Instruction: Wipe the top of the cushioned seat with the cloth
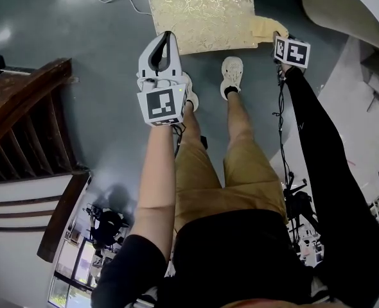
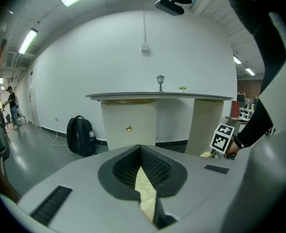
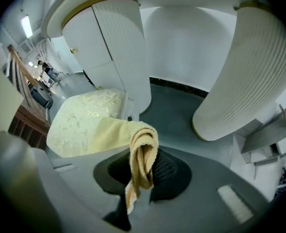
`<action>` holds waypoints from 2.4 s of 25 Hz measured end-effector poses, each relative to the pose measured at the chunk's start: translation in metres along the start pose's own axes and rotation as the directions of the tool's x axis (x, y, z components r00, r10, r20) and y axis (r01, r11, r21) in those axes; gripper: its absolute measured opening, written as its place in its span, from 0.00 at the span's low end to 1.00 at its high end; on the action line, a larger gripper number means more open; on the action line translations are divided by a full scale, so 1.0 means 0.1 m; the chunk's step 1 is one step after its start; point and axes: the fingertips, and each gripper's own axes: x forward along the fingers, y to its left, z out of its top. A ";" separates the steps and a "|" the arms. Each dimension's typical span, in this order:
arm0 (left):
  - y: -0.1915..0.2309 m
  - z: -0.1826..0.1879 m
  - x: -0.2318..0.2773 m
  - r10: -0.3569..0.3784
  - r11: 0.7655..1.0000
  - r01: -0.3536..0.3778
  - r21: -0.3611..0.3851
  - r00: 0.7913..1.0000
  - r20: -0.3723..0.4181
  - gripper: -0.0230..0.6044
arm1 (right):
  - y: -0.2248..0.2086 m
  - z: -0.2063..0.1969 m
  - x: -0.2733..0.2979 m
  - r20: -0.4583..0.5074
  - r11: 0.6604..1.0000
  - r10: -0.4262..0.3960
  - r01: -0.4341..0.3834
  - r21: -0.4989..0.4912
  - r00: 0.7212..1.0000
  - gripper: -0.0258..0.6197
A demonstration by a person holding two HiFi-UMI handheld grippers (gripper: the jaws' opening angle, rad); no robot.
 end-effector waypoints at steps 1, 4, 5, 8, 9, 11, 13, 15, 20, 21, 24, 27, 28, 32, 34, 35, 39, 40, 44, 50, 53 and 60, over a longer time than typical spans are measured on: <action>-0.01 0.01 0.00 0.001 1.000 -0.001 0.003 1.000 0.004 0.05 | -0.08 0.01 -0.02 0.006 1.000 -0.026 0.026 -0.005 1.000 0.13; 0.00 -0.04 -0.03 0.010 1.000 -0.010 -0.007 1.000 0.003 0.05 | -0.14 0.06 -0.13 0.045 0.999 -0.039 0.040 -0.018 0.998 0.13; 0.01 -0.06 -0.04 0.012 1.000 -0.012 -0.012 1.000 0.002 0.05 | -0.12 0.06 -0.16 0.059 0.999 -0.031 0.033 -0.024 0.998 0.13; 0.03 -0.10 -0.10 0.014 1.000 -0.014 -0.023 1.000 0.005 0.05 | 0.06 0.09 -0.28 0.125 0.999 0.029 -0.024 -0.034 0.992 0.13; 0.05 -0.11 -0.13 0.015 1.000 -0.015 -0.025 1.000 0.009 0.05 | 0.19 0.11 -0.33 0.156 0.998 0.066 -0.062 -0.033 0.986 0.13; 0.09 -0.13 -0.23 0.016 0.999 -0.015 -0.030 1.000 0.012 0.05 | 0.49 0.10 -0.42 0.208 0.990 0.141 -0.135 -0.047 0.968 0.13; 0.15 -0.16 -0.34 0.013 0.999 -0.013 -0.029 1.000 0.010 0.05 | 0.88 0.09 -0.52 0.248 0.976 0.218 -0.204 -0.082 0.944 0.13; 0.24 -0.18 -0.44 0.012 1.000 -0.012 -0.022 1.000 0.007 0.05 | 1.34 0.08 -0.61 0.281 0.953 0.300 -0.275 -0.125 0.912 0.13; 0.52 -0.14 -0.70 0.025 1.000 -0.024 -0.018 0.999 0.026 0.05 | 2.44 -0.12 -0.67 0.259 0.884 0.464 -0.421 -0.206 0.847 0.13; 0.58 -0.15 -0.76 0.029 0.999 -0.028 -0.018 0.999 0.027 0.05 | 2.66 -0.18 -0.67 0.238 0.864 0.497 -0.450 -0.227 0.835 0.13; 0.78 -0.16 -0.91 0.042 0.999 -0.041 -0.014 0.999 0.029 0.05 | 3.34 -0.39 -0.68 0.164 0.795 0.595 -0.547 -0.261 0.787 0.13; 0.96 -0.21 -1.03 0.052 0.998 -0.051 -0.020 0.998 0.027 0.05 | 3.83 -0.52 -0.63 0.116 0.764 0.633 -0.594 -0.250 0.765 0.13; 1.00 -0.24 -1.06 0.052 0.998 -0.051 -0.027 0.998 0.023 0.05 | 3.93 -0.55 -0.58 0.103 0.769 0.626 -0.589 -0.247 0.773 0.13; 1.17 -0.36 -1.14 0.052 0.997 -0.052 -0.053 0.999 0.008 0.05 | 4.03 -0.69 -0.20 0.018 0.833 0.523 -0.506 -0.224 0.852 0.13; 1.23 -0.40 -1.15 0.057 0.997 -0.057 -0.048 0.998 0.001 0.05 | 3.90 -0.71 -0.04 -0.001 0.874 0.449 -0.439 -0.209 0.893 0.13; 1.26 -0.41 -1.15 0.061 0.997 -0.061 -0.050 0.998 -0.001 0.05 | 3.83 -0.69 0.00 0.006 0.887 0.427 -0.417 -0.198 0.904 0.13; 1.29 -0.47 -1.10 0.079 0.994 -0.080 -0.074 0.997 -0.009 0.05 | 3.48 -0.64 0.01 0.026 0.920 0.359 -0.350 -0.177 0.933 0.13; 1.27 -0.47 -1.08 0.080 0.994 -0.081 -0.078 0.997 -0.009 0.05 | 3.35 -0.63 0.01 0.026 0.930 0.334 -0.325 -0.174 0.942 0.13; 1.17 -0.40 -0.92 0.067 0.994 -0.067 -0.082 0.998 -0.005 0.05 | 2.83 -0.57 0.01 0.029 0.957 0.254 -0.247 -0.150 0.967 0.13; 0.89 -0.24 -0.60 0.039 0.996 -0.040 -0.080 0.999 -0.010 0.05 | 2.08 -0.42 -0.02 0.037 0.979 0.179 -0.174 -0.102 0.983 0.13; 0.69 -0.16 -0.42 0.018 0.997 -0.019 -0.072 1.000 -0.011 0.05 | 1.67 -0.37 -0.02 0.035 0.986 0.149 -0.146 -0.080 0.988 0.13; 0.30 0.02 0.05 -0.005 0.998 0.004 -0.064 1.000 -0.018 0.05 | 0.87 -0.24 0.00 0.023 0.993 0.112 -0.111 -0.046 0.993 0.13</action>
